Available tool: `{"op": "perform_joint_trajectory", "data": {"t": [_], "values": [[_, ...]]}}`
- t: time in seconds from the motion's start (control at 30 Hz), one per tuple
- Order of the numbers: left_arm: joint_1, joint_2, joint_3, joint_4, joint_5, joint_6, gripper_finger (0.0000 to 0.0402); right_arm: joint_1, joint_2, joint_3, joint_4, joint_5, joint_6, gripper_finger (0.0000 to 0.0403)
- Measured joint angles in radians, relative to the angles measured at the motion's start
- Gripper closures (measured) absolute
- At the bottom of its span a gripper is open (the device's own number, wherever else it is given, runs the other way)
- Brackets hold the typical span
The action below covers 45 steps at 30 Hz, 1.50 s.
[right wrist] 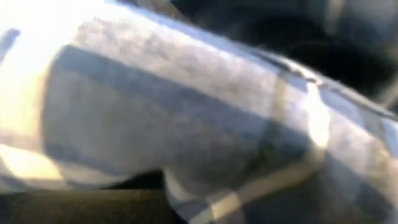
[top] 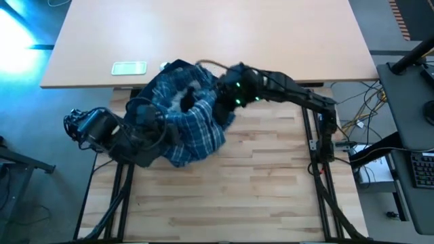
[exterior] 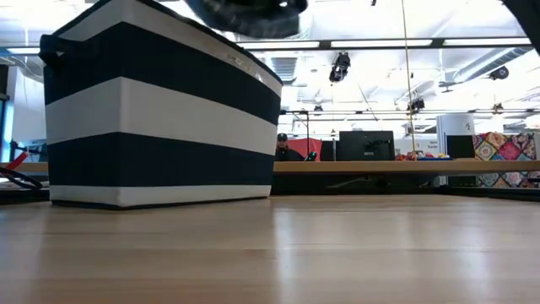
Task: Fold Laundry from Bin
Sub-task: Put the stacked clothes into the laundry bin
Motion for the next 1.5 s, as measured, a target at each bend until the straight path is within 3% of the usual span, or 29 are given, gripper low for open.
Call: {"op": "perform_joint_trajectory", "data": {"t": [0.17,0.37,0.53,0.77,0.97,1.07,1.2,1.3,1.5], "values": [[0.071,-0.025,0.000,-0.001,-0.029,0.053,0.0400,-0.074,0.035,0.001,0.201,-0.067,-0.025,0.0340],[0.159,-0.065,-0.025,0.004,-0.046,0.103,0.0400,-0.163,0.058,0.002,0.316,-0.085,-0.117,0.0340],[0.289,-0.109,-0.183,-0.001,0.061,0.073,0.0400,-0.234,0.155,0.003,0.320,-0.171,-0.130,0.0340],[0.403,-0.180,-0.455,0.080,0.291,0.047,0.0400,-0.255,0.216,0.002,-0.008,-0.202,-0.243,0.0340],[0.403,-0.239,-0.689,0.405,0.492,0.075,0.0400,-0.229,0.146,0.003,-0.376,-0.189,-0.294,0.0340],[0.411,-0.253,-0.765,0.556,0.538,0.121,0.0400,-0.191,0.097,0.003,-0.523,-0.171,-0.297,0.0340],[0.435,-0.254,-0.821,0.660,0.558,0.179,0.0400,-0.158,0.045,-0.014,-0.529,-0.135,-0.291,0.0340],[0.437,-0.233,-0.843,0.703,0.558,0.185,0.0400,-0.165,0.048,-0.034,-0.530,-0.043,-0.290,0.0340],[0.440,-0.180,-0.833,0.682,0.567,0.203,0.0400,-0.165,0.042,-0.170,-0.457,0.015,-0.226,0.0340]]}}
